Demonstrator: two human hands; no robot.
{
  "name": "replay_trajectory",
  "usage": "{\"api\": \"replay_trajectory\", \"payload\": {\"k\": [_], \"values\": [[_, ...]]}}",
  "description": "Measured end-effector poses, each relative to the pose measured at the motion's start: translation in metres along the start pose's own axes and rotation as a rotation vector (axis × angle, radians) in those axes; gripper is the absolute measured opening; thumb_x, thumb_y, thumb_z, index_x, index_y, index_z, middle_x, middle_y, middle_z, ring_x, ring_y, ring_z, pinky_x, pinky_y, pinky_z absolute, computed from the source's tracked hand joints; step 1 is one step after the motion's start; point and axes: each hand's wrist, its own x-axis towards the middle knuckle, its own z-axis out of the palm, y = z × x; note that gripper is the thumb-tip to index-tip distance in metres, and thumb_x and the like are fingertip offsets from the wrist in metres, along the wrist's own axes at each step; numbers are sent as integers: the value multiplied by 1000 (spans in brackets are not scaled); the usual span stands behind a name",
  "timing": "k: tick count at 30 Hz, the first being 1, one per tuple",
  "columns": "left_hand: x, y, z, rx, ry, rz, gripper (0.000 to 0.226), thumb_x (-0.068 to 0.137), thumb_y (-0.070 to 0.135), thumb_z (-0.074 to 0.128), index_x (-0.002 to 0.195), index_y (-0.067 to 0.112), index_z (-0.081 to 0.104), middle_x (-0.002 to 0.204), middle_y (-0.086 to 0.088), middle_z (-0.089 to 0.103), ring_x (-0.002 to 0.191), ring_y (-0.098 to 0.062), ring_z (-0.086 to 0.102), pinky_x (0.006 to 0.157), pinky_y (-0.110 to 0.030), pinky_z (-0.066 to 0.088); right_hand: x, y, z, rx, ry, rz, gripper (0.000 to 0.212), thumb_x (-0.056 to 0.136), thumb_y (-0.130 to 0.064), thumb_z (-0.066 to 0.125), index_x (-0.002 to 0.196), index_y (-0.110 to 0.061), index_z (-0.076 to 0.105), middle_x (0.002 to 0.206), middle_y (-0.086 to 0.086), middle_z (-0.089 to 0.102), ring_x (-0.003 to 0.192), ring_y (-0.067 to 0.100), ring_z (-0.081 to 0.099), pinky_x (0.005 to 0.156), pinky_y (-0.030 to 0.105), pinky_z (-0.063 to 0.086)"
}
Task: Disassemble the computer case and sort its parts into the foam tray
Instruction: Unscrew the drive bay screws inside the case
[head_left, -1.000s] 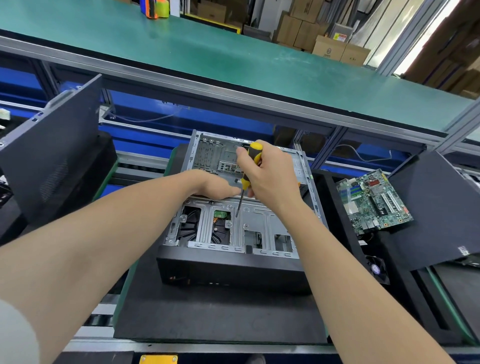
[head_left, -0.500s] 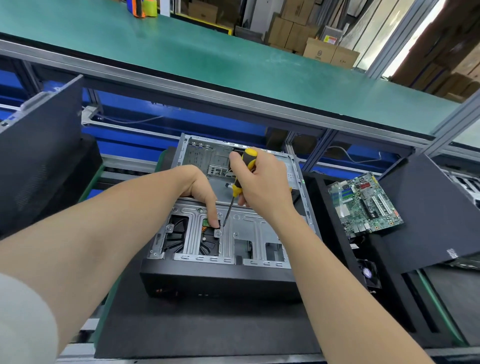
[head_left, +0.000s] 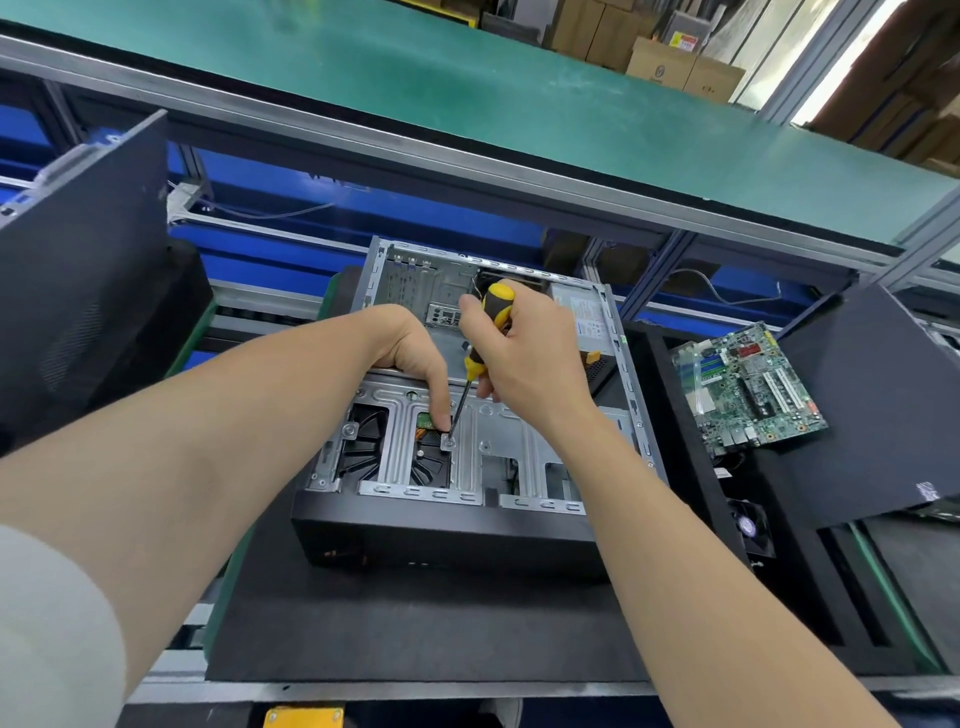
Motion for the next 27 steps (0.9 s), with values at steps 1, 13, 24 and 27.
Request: {"api": "replay_trajectory", "payload": {"k": [1,13,24,27], "values": [[-1,0,0,-6,-14,11,64,44,50,99,100,23,82,130,-15,62,121,-31,61,112,-49,45,0,0,0,-7,0,-1,38,105,-34,57,76,-11,48,63,16,63,39,17,63,39,28,46],[-9,1,5,16,-34,4,67,47,54,97,105,26,81,131,-12,62,122,-29,60,109,-46,47,-1,2,-2,-31,-8,7,38,105,-35,56,81,-6,52,64,15,64,39,18,64,39,26,45],[-15,3,11,-20,137,106,116,32,53,100,135,19,59,149,-14,46,135,-34,46,117,-51,37,0,5,-6,47,-140,-28,37,101,-32,62,79,-6,48,62,13,64,43,23,67,38,35,51],[-12,3,11,-26,175,168,115,30,52,101,133,18,60,143,-16,54,131,-37,52,114,-54,40,2,5,-13,90,-263,-51,36,102,-30,65,83,-2,52,61,8,65,49,26,70,43,40,56]]}}
